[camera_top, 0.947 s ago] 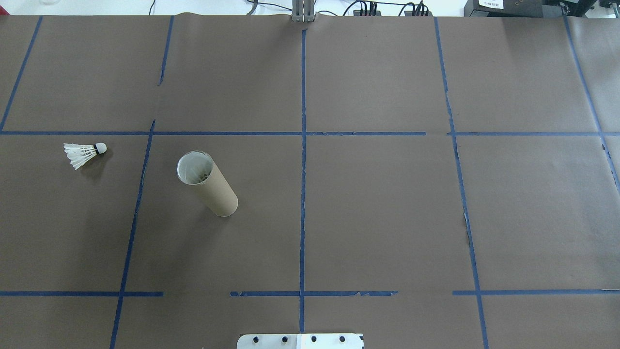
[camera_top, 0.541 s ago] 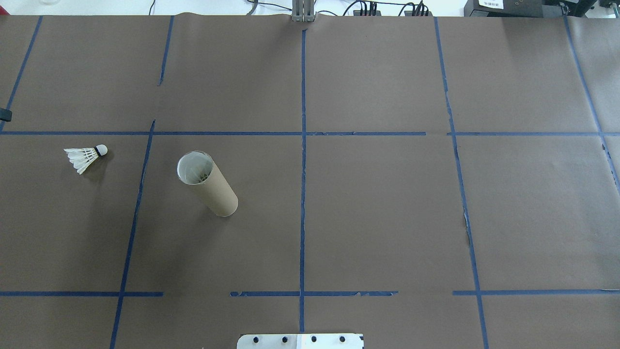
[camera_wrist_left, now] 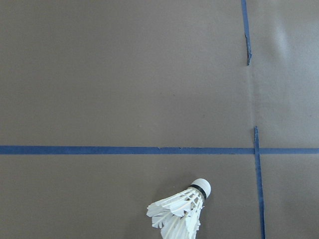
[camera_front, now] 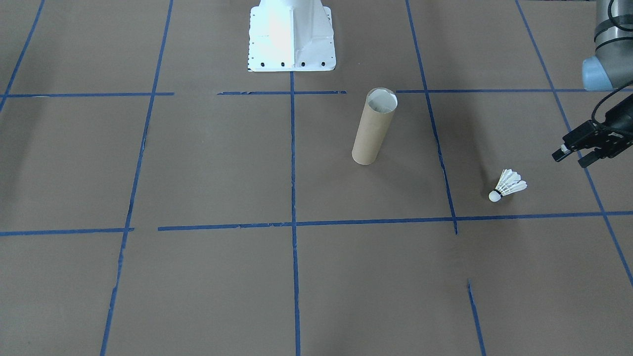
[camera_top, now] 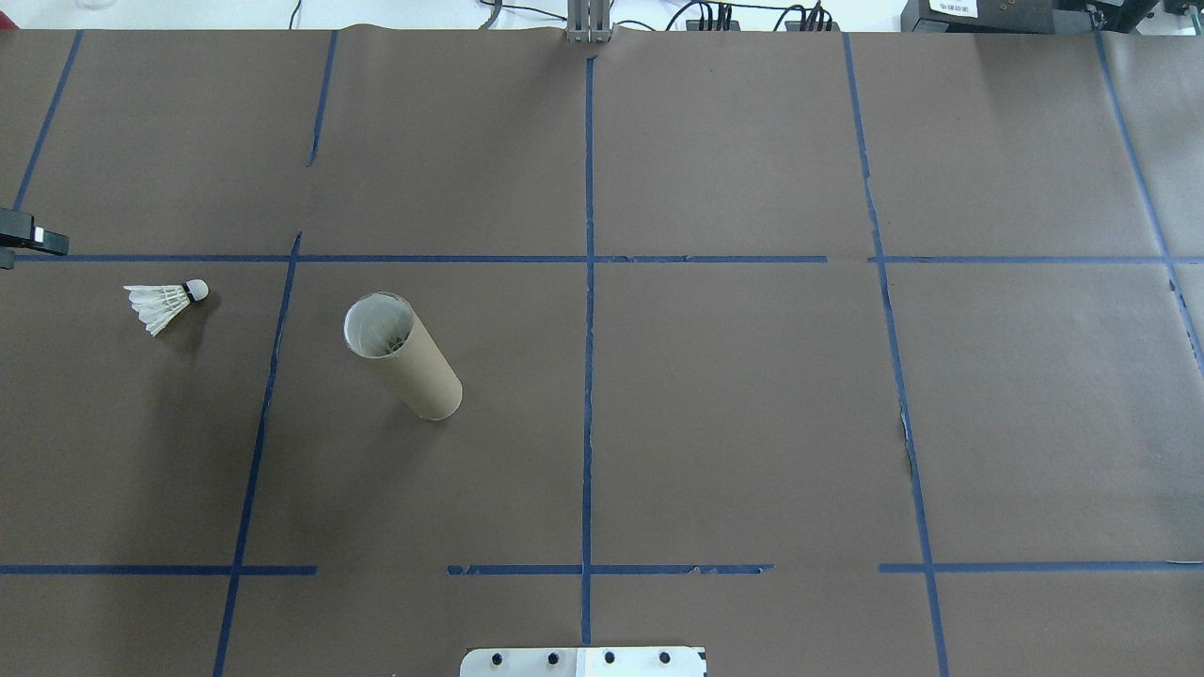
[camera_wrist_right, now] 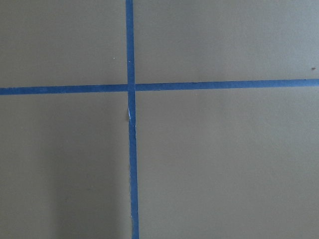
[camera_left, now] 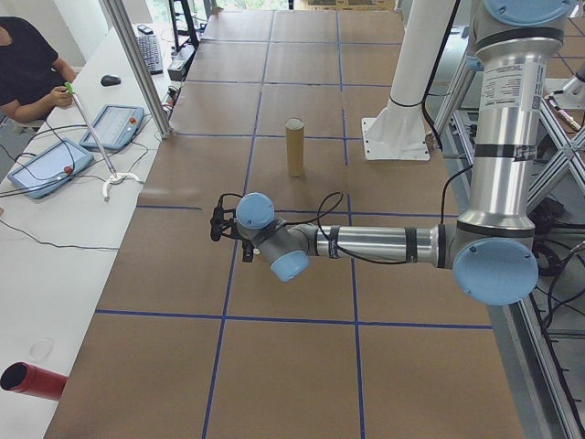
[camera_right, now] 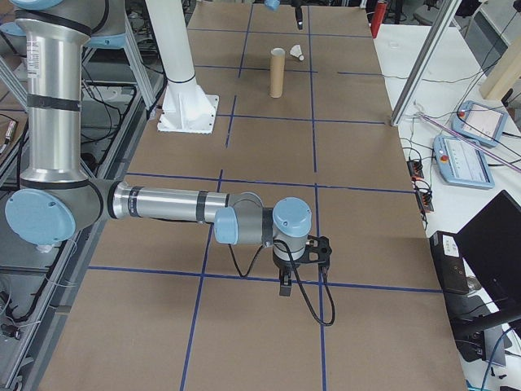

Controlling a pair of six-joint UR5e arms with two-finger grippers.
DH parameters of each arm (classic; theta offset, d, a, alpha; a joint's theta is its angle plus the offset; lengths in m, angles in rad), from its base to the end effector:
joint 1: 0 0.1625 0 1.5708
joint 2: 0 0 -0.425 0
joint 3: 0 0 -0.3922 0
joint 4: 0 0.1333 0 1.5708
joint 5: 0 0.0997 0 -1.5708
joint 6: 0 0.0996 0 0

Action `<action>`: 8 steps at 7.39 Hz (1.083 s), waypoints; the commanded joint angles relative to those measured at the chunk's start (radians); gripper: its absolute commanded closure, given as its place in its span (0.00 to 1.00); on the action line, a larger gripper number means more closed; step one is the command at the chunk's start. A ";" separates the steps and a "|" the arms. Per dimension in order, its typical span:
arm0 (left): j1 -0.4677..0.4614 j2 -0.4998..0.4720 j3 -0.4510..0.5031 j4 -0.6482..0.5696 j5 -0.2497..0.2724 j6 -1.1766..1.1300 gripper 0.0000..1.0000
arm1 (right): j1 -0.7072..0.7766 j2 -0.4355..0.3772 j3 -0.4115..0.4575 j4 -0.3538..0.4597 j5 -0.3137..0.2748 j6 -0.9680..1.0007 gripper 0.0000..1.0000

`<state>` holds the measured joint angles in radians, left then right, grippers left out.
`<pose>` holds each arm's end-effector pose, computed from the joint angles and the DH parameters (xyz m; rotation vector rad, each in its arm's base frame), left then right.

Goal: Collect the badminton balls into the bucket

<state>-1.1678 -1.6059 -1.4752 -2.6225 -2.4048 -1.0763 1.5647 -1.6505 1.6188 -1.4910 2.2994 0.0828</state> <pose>0.1480 -0.4989 0.5642 0.1724 1.1833 -0.1784 0.0642 -0.4617 0.6680 0.0135 -0.7299 0.0557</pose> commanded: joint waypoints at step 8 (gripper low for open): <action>0.174 -0.031 0.147 -0.255 0.199 -0.439 0.00 | 0.000 0.000 0.000 0.000 0.000 0.000 0.00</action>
<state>-1.0171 -1.6230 -1.3379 -2.8701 -2.2275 -1.4747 1.5647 -1.6511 1.6184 -1.4910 2.2994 0.0828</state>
